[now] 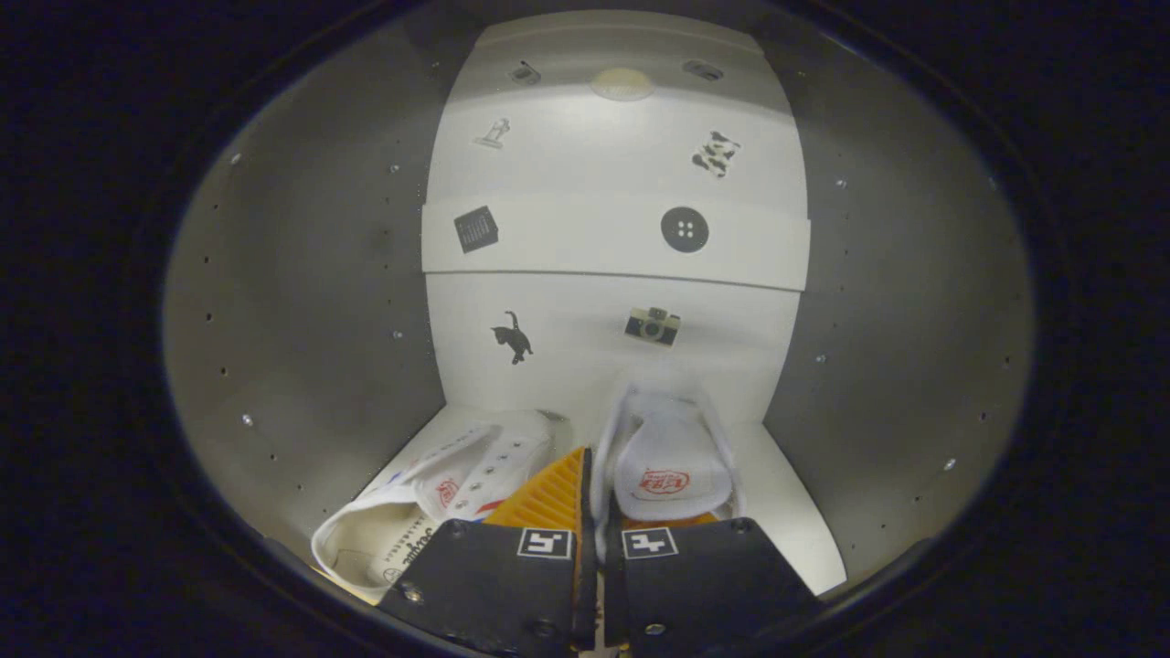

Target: Open the shoe cabinet door, grab the shoes and put them into the shoe cabinet, then close the shoe cabinet door.

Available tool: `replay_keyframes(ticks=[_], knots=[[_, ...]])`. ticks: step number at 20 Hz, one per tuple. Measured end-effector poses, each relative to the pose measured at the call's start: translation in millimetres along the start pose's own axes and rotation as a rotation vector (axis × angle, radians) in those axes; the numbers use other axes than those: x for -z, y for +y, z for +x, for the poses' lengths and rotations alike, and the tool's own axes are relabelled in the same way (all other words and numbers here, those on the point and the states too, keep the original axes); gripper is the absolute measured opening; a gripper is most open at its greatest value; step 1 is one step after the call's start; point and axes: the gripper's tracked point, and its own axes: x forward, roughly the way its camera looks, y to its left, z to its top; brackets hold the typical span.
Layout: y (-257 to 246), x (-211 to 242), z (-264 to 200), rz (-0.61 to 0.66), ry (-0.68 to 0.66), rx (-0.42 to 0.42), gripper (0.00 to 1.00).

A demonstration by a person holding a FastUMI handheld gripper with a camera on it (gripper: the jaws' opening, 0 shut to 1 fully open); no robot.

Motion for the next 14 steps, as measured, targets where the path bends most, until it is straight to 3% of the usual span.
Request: replay_keyframes(ticks=[5, 14], knots=[[0.8, 14.0, 14.8, 0.064, 0.129, -0.002, 0.07], [0.8, 27.3, 9.0, 0.011, 0.233, 0.069, 0.11]])
